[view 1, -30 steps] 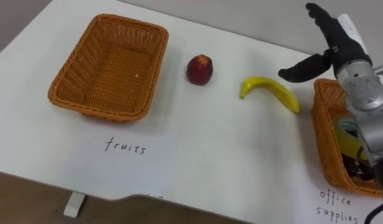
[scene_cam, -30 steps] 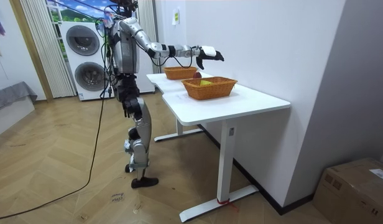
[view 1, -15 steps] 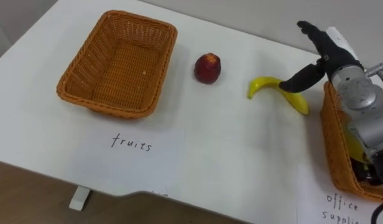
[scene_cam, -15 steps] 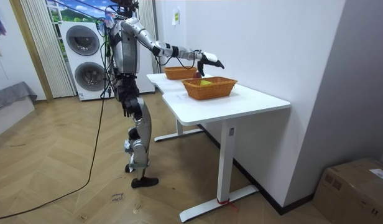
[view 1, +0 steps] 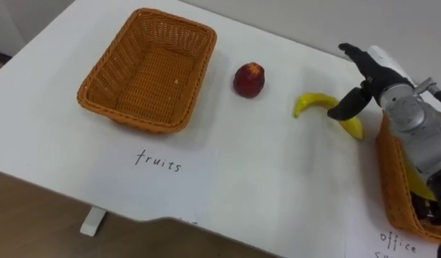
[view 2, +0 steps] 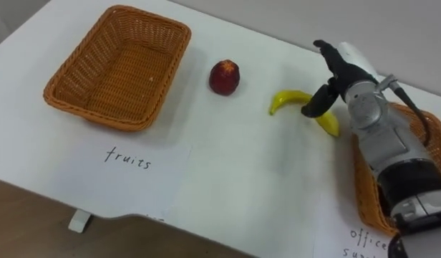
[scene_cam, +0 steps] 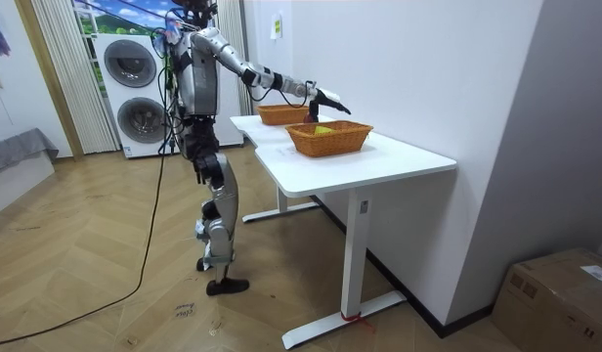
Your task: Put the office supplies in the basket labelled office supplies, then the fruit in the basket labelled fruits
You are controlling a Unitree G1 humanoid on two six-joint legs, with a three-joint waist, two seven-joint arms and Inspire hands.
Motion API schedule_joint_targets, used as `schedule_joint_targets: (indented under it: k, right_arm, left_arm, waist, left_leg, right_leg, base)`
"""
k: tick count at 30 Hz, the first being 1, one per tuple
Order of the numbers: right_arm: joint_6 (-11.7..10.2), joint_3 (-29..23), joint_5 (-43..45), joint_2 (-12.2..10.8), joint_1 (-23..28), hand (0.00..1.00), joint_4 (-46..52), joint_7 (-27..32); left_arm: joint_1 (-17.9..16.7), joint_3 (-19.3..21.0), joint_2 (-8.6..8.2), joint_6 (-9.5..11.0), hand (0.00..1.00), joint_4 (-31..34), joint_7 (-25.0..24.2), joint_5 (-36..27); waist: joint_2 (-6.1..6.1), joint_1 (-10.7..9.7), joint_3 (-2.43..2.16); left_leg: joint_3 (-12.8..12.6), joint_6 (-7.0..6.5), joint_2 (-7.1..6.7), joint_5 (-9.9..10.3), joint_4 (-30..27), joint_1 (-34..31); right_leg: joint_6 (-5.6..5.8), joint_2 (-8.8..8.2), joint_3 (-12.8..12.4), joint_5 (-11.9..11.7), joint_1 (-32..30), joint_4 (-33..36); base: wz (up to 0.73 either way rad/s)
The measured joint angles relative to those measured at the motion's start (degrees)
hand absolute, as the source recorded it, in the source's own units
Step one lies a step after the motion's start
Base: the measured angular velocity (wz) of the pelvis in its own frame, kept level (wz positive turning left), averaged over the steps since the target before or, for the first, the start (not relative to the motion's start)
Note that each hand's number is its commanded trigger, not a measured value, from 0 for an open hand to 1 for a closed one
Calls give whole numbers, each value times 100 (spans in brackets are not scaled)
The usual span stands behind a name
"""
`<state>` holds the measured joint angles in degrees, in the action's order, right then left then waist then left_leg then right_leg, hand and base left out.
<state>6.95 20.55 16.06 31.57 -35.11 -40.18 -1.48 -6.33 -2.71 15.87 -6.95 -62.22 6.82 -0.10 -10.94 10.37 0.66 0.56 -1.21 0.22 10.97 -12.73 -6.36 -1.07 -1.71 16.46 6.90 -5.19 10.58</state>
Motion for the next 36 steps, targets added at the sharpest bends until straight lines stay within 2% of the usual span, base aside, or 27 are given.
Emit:
schedule_joint_targets:
  k: [3,7,13,17,21,26,36]
  right_arm:
    - [2,98,0,-1,0,0,-169,-12]
    - [5,118,0,-1,-27,0,-234,-45]
    - [0,132,74,-1,-188,0,-408,-45]
    - [7,134,317,-1,-300,0,-755,-45]
    - [7,172,434,-1,-418,0,-916,-45]
    - [-4,259,435,-1,-444,0,-940,-66]
    - [4,256,455,4,-460,0,-944,-331]
  left_arm:
    - [25,-56,22,3,0,0,24,-47]
    - [40,-83,73,35,0,0,28,-49]
    - [53,-193,71,33,0,20,23,-38]
    - [53,-194,70,16,0,29,-3,-46]
    - [69,-205,71,17,0,30,-14,-57]
    - [136,-276,70,47,0,24,-23,-278]
    - [225,-311,68,69,0,25,-17,-276]
  waist:
    - [4,55,20]
    - [-48,100,43]
    - [-60,128,47]
    - [-52,220,55]
    - [-42,227,66]
    - [-8,237,108]
    - [-6,238,109]
  left_leg:
    - [1,0,0,0,5,-6]
    - [8,12,-1,-13,-9,-113]
    - [21,18,-2,-19,-108,-312]
    - [20,23,3,-27,-109,-337]
    - [45,22,-1,-28,-136,-388]
    - [114,23,-9,-28,-165,-426]
    - [127,37,-8,-48,-195,-496]
  right_leg:
    - [0,-2,-1,0,-4,1]
    - [-17,4,2,-11,-105,5]
    - [-36,7,30,-23,-292,10]
    - [-41,5,54,-27,-315,6]
    - [-41,-4,96,-28,-327,4]
    - [-51,-14,149,-35,-322,24]
    - [-73,-11,188,-49,-336,25]
  base:
    - [0]
    - [0]
    - [2]
    - [0]
    - [5]
    - [5]
    - [1]
